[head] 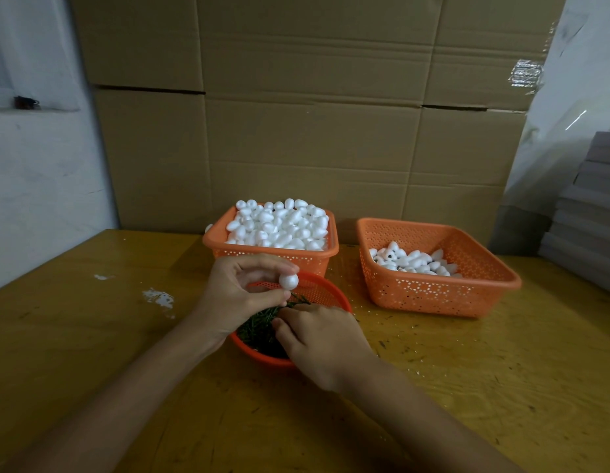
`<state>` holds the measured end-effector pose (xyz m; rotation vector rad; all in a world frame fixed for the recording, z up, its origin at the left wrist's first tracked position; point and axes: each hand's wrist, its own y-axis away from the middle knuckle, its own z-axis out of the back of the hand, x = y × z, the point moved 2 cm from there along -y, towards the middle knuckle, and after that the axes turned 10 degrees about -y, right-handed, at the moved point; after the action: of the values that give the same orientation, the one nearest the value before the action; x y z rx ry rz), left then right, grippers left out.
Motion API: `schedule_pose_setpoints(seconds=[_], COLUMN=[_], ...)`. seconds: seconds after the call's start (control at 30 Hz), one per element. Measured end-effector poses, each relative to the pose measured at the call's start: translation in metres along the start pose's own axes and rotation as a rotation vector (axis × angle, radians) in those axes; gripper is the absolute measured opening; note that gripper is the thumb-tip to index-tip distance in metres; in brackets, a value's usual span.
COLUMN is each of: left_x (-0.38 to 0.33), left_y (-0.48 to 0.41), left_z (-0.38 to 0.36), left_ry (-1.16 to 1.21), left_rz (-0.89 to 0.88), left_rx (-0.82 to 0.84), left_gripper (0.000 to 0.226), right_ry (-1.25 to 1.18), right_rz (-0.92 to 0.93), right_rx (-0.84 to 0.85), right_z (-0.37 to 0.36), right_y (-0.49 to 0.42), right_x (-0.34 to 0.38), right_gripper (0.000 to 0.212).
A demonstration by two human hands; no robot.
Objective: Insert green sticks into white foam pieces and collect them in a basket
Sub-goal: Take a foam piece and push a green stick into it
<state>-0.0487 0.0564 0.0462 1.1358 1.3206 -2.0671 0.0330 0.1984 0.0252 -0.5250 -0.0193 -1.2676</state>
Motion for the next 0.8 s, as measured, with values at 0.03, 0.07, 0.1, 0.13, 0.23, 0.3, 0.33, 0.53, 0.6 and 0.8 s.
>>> schedule_pose_setpoints(seconds=[0.03, 0.07, 0.1, 0.13, 0.23, 0.3, 0.33, 0.53, 0.6, 0.8], left_x=[0.000, 0.001, 0.001, 0.001, 0.001, 0.000, -0.001, -0.003, -0.002, 0.000], left_y=[0.000, 0.000, 0.000, -0.001, -0.001, 0.000, 0.000, 0.000, 0.000, 0.000], left_z=[0.000, 0.000, 0.000, 0.000, 0.000, 0.000, 0.000, 0.000, 0.000, -0.001], left_ry=[-0.007, -0.019, -0.030, -0.040, -0.062, -0.074, -0.081, -0.079, -0.078, -0.085], left_rz=[0.000, 0.001, 0.002, 0.003, 0.007, 0.007, 0.006, 0.001, 0.007, 0.019], left_rx=[0.000, -0.001, -0.001, 0.001, 0.011, 0.010, 0.007, 0.007, 0.008, 0.011], left_gripper=[0.040, 0.039, 0.039, 0.038, 0.037, 0.038, 0.040, 0.039, 0.038, 0.034], right_ry=[-0.003, -0.005, -0.004, -0.003, -0.001, -0.002, -0.005, -0.094, -0.150, -0.294], right_rz=[0.000, 0.001, 0.002, 0.005, 0.012, 0.013, 0.010, -0.094, -0.125, -0.144], right_rx=[0.000, 0.000, -0.002, -0.003, -0.005, -0.001, 0.004, 0.094, 0.113, 0.071], right_z=[0.000, 0.000, 0.000, 0.000, 0.000, 0.001, 0.001, 0.007, 0.008, 0.005], right_y=[0.000, 0.000, 0.000, 0.000, 0.000, 0.000, 0.000, -0.005, -0.007, -0.008], right_x=[0.000, -0.001, -0.001, -0.001, -0.001, -0.001, -0.002, -0.005, -0.008, -0.014], right_gripper=[0.041, 0.041, 0.041, 0.041, 0.041, 0.040, 0.039, 0.029, 0.025, 0.012])
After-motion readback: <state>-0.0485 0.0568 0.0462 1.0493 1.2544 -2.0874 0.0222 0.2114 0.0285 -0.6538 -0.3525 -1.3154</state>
